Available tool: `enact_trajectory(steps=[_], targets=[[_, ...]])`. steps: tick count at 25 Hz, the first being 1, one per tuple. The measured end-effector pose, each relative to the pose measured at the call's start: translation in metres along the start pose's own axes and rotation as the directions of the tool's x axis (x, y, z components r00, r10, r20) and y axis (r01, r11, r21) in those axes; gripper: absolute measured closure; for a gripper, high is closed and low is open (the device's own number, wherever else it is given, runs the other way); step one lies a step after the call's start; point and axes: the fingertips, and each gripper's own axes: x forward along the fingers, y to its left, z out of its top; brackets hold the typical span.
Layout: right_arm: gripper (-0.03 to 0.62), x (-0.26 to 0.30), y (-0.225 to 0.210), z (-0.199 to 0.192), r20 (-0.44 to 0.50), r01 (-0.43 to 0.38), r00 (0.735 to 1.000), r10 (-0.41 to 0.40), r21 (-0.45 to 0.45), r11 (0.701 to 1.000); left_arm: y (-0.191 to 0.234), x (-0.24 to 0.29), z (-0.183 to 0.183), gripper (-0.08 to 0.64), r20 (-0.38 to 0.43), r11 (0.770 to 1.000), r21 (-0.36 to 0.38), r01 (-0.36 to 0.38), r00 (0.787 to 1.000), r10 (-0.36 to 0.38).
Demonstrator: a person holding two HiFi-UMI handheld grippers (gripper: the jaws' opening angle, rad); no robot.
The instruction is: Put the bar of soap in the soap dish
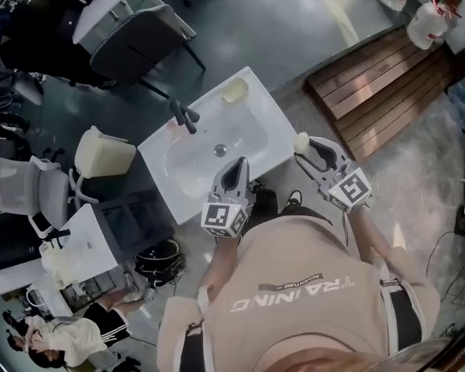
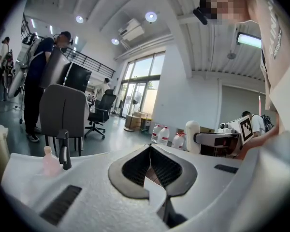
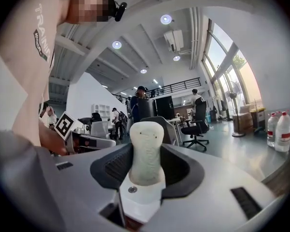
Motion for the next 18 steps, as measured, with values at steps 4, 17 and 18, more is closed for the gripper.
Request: enact_trajectory(steps=[4,17,18], targets=[[0.426,0.031,0.006,0.015,0.028,-0.008,1.0,0.009,-0.044,0.999,0.033,0.004,0.014,0.549,0.039,1.0,0.011,0.001,0.999,-0.002],[0.426,0.139,0.005,0.028,-0.04,-0.003,0.999,-0.002,-0.141,0.99,0.137,-0.005,0.04,0.549,0.11,0.999,0.002,-0.035,0.993,0.035],[0.426,0.147,0.004,0.028,-0.043,-0.001,0.999,-0.005,-0.145,0.989,0.144,-0.007,0.04,0.549,0.108,0.999,-0.004,-0.041,0.993,0.041]])
